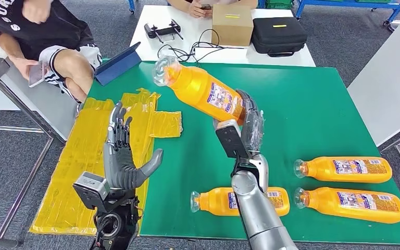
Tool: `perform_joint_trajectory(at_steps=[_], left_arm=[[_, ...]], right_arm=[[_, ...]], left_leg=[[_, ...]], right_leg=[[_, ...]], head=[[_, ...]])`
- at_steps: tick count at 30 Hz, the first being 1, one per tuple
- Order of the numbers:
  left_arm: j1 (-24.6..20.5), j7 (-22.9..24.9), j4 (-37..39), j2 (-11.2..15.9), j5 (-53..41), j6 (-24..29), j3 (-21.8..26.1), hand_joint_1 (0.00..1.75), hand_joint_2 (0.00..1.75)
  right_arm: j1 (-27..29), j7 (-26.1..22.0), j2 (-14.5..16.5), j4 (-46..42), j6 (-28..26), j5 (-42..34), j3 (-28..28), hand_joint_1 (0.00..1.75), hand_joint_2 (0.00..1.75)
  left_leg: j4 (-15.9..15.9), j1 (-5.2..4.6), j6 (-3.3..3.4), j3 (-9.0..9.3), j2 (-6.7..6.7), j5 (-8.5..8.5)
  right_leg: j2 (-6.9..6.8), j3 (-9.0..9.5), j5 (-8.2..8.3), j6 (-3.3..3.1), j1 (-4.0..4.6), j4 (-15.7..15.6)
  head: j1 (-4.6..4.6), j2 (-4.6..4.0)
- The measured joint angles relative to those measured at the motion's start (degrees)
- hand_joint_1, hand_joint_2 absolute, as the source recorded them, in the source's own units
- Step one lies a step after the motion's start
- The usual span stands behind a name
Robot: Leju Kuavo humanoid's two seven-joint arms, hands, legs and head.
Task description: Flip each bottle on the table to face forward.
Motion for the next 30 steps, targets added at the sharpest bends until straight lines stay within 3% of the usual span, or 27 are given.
perform_joint_trajectory(at_steps=[11,19,30], left_arm=[[-0.76,1.66,0.60,0.00,0.96,-1.05,-1.42,0.00,1.75],[-1.70,2.34,1.50,0.00,2.21,-1.03,-2.20,0.00,1.75],[-3.72,2.17,4.62,0.00,4.54,-1.22,-1.42,0.00,1.75]], right_arm=[[1.09,-0.32,3.75,-0.49,0.62,-1.27,8.99,1.75,1.75],[0.10,2.40,4.01,2.79,1.24,-0.95,16.81,1.75,1.75],[-0.96,7.10,4.33,6.79,5.10,2.36,22.44,1.75,1.75]], left_leg=[[-0.01,0.04,-0.01,0.00,0.02,-0.01],[-0.01,0.02,-0.01,-0.01,0.00,-0.01],[-0.01,0.02,-0.01,-0.01,0.02,0.00]], right_leg=[[0.00,-0.05,-0.01,-0.01,0.03,0.00],[0.00,-0.03,-0.01,-0.01,0.01,0.00],[0.00,-0.05,-0.01,-0.01,0.02,0.00]], head=[[-0.01,0.00],[0.01,0.00],[0.01,0.00]])
